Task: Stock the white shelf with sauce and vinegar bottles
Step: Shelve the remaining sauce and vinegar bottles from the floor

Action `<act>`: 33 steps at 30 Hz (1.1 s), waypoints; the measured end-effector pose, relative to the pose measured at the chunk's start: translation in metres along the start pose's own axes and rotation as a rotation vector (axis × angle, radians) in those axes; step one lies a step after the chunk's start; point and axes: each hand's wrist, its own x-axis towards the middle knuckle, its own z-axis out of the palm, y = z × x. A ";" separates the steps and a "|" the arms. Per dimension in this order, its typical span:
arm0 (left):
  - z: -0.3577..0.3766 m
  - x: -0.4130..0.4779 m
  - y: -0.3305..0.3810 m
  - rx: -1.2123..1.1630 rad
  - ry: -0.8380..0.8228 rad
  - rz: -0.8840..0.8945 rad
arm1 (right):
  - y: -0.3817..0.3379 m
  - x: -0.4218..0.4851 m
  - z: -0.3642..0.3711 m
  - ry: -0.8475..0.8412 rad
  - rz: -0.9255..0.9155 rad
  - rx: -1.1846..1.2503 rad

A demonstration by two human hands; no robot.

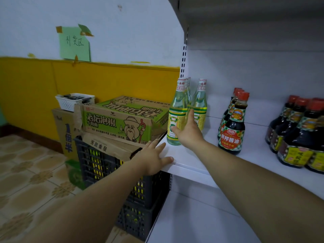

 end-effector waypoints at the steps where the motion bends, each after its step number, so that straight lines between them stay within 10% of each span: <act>1: -0.006 -0.009 0.001 -0.016 0.022 0.002 | -0.002 -0.007 -0.005 -0.015 -0.006 -0.029; 16: -0.065 -0.214 -0.009 0.068 0.042 -0.194 | -0.087 -0.156 -0.027 -0.361 -0.151 -0.253; 33: -0.011 -0.374 -0.112 0.095 -0.060 -0.727 | -0.161 -0.259 0.139 -0.776 -0.552 -0.365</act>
